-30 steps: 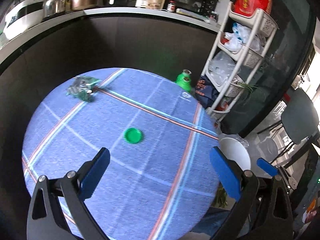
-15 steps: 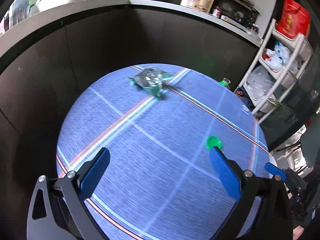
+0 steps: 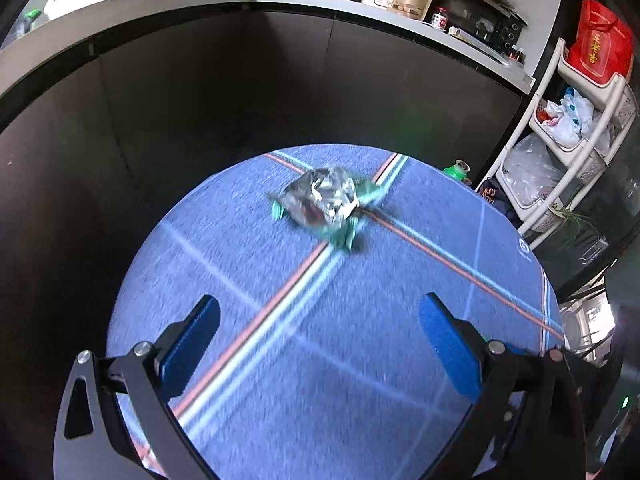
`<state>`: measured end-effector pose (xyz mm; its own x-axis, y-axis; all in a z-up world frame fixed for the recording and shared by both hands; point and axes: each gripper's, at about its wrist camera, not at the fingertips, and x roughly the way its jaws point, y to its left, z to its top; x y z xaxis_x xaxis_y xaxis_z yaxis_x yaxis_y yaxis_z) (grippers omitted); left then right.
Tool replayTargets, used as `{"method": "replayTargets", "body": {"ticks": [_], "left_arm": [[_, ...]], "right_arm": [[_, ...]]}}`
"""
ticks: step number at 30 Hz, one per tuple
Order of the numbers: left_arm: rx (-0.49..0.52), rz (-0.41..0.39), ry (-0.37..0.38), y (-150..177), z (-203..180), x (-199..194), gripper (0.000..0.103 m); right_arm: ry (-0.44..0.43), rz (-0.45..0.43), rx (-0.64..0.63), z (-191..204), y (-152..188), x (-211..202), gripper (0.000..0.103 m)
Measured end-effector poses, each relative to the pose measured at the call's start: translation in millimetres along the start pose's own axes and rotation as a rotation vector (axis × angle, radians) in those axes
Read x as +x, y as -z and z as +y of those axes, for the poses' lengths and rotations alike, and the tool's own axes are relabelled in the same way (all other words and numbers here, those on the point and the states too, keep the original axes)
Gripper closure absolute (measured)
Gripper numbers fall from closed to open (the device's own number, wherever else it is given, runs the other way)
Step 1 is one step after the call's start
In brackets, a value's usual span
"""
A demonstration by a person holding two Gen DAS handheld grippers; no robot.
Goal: Collect trash
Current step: 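Grasp the foil-and-green wrapper with the left tool while the right tool grasps the green cap, then carry the foil wrapper and green cap over the white bin and open both tools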
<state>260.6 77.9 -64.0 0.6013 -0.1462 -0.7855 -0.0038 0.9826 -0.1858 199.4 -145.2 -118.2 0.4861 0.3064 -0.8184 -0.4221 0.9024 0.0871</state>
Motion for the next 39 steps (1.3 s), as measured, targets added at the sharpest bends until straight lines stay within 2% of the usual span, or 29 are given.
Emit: {"method": "replayTargets", "body": {"ticks": [5, 9, 11, 13, 16, 17, 18, 19, 20, 21, 22, 24, 27, 31, 39], "left_arm": [[-0.079, 0.028, 0.063, -31.8, 12.4, 27.5, 0.013], [-0.178, 0.042, 0.105, -51.6, 28.0, 49.4, 0.019], [-0.227, 0.061, 0.127, -60.3, 34.8, 64.5, 0.02], [-0.272, 0.08, 0.13, -66.9, 40.1, 78.9, 0.02], [-0.317, 0.102, 0.142, -72.3, 44.2, 95.7, 0.023], [-0.328, 0.11, 0.145, -73.4, 45.2, 100.1, 0.029], [-0.334, 0.119, 0.152, -73.6, 45.7, 104.2, 0.043], [-0.34, 0.137, 0.168, -73.6, 46.0, 110.0, 0.051], [-0.342, 0.155, 0.183, -73.0, 45.5, 115.4, 0.068], [-0.337, 0.17, 0.195, -72.1, 44.7, 119.5, 0.076], [-0.331, 0.173, 0.209, -70.2, 43.5, 121.5, 0.077], [-0.33, 0.165, 0.232, -66.8, 42.7, 121.3, 0.089], [-0.317, 0.164, 0.255, -59.6, 38.3, 118.6, 0.094], [-0.262, 0.164, 0.26, -50.8, 25.9, 105.8, 0.094], [-0.117, 0.115, 0.315, -27.8, -18.4, 41.2, 0.094]], "right_arm": [[0.009, 0.002, -0.005, -2.1, -2.5, 9.5, 0.056], [0.012, 0.017, -0.005, -4.0, -2.1, 15.2, 0.085], [0.013, 0.005, -0.007, -4.1, -0.1, 14.1, 0.088], [0.006, 0.009, -0.007, -4.9, 0.0, 13.9, 0.096], [0.007, 0.01, -0.019, -4.3, 1.6, 12.7, 0.096], [0.005, 0.007, -0.021, -4.0, 2.7, 11.4, 0.096], [0.001, 0.002, -0.019, -3.8, 3.5, 9.5, 0.096], [-0.003, -0.002, -0.017, -3.9, 4.0, 7.4, 0.096], [-0.005, -0.008, -0.016, -3.4, 4.2, 4.4, 0.096], [-0.006, -0.016, -0.014, -3.8, 4.5, 0.7, 0.096], [-0.013, -0.025, -0.007, -4.8, 4.9, -3.9, 0.096], [-0.024, -0.04, 0.009, -7.1, 5.4, -11.4, 0.096], [-0.046, -0.061, 0.045, -11.9, 6.9, -21.4, 0.096], [-0.081, -0.088, 0.086, -15.2, 10.5, -35.5, 0.096], [-0.098, -0.156, 0.14, -20.2, 23.6, -74.7, 0.096]]}}
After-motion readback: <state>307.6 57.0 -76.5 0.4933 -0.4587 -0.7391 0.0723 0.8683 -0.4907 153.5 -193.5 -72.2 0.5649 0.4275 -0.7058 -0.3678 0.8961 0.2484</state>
